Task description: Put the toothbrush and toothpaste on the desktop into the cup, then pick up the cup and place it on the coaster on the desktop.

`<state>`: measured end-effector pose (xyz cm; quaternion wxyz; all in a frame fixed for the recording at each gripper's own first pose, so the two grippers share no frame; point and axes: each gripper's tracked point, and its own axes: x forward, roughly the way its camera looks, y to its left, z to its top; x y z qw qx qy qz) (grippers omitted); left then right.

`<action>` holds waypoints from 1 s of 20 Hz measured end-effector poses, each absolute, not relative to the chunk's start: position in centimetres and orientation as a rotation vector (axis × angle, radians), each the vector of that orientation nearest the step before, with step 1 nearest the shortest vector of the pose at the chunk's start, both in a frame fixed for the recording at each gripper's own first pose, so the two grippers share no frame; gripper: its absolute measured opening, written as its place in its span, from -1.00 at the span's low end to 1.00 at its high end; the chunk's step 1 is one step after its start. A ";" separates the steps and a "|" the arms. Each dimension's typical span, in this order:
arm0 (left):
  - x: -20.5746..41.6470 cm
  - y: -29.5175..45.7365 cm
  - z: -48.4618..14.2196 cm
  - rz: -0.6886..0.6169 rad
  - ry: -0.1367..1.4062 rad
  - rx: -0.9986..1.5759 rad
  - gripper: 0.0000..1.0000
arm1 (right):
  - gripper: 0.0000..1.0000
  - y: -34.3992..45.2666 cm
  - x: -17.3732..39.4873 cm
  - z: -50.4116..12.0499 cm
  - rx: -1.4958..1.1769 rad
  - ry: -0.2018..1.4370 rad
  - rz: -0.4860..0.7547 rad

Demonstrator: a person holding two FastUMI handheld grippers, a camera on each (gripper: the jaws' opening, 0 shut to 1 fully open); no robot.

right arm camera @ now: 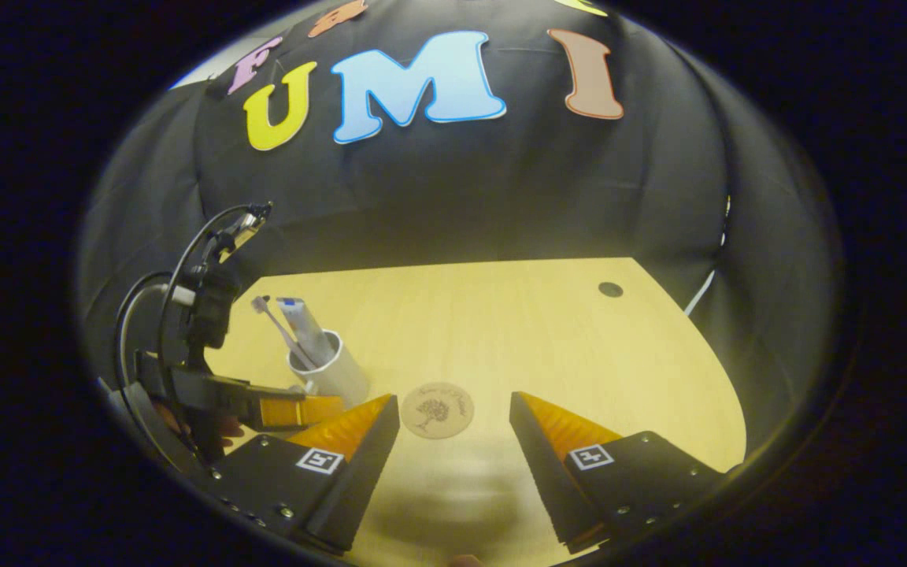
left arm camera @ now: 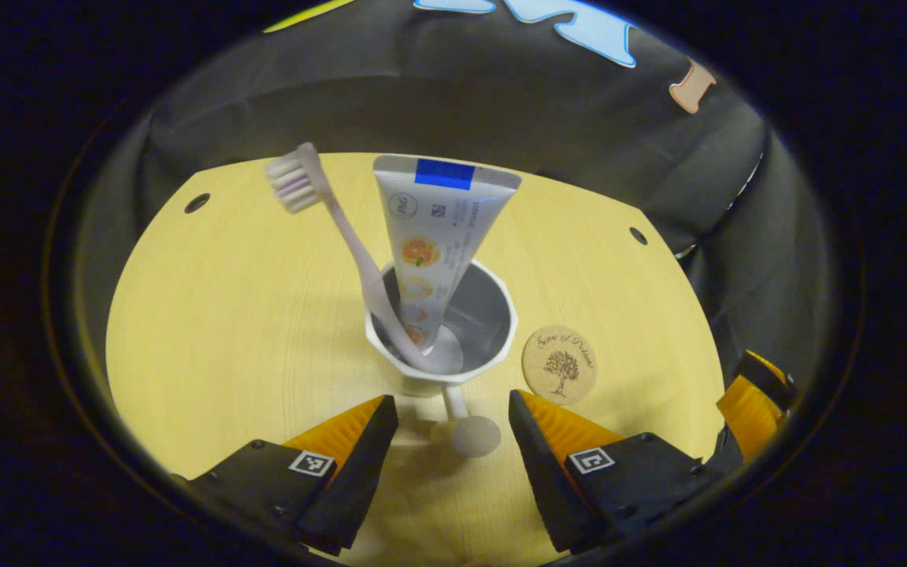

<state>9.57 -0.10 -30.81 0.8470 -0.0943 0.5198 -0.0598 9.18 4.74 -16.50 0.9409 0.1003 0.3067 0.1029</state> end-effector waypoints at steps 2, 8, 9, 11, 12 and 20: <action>10.0 -0.4 -31.3 -0.105 1.140 -0.211 0.80 | 0.77 3.8 8.8 -17.5 0.220 0.649 0.193; 10.0 -0.3 -33.4 -0.078 1.218 -0.157 0.84 | 0.73 1.7 8.2 -18.9 0.257 0.681 0.154; 10.0 -0.5 -33.5 -0.081 1.227 -0.155 0.84 | 0.77 1.5 8.1 -19.0 0.264 0.684 0.151; 10.2 -0.2 -34.1 -0.065 1.236 -0.140 0.81 | 0.77 1.2 8.1 -19.4 0.275 0.693 0.146; 10.3 -0.1 -34.2 -0.055 1.240 -0.138 0.73 | 0.77 1.1 7.9 -19.7 0.282 0.699 0.145; 9.8 0.4 -35.1 0.008 1.257 -0.124 -0.10 | 0.77 0.4 7.7 -20.6 0.300 0.724 0.140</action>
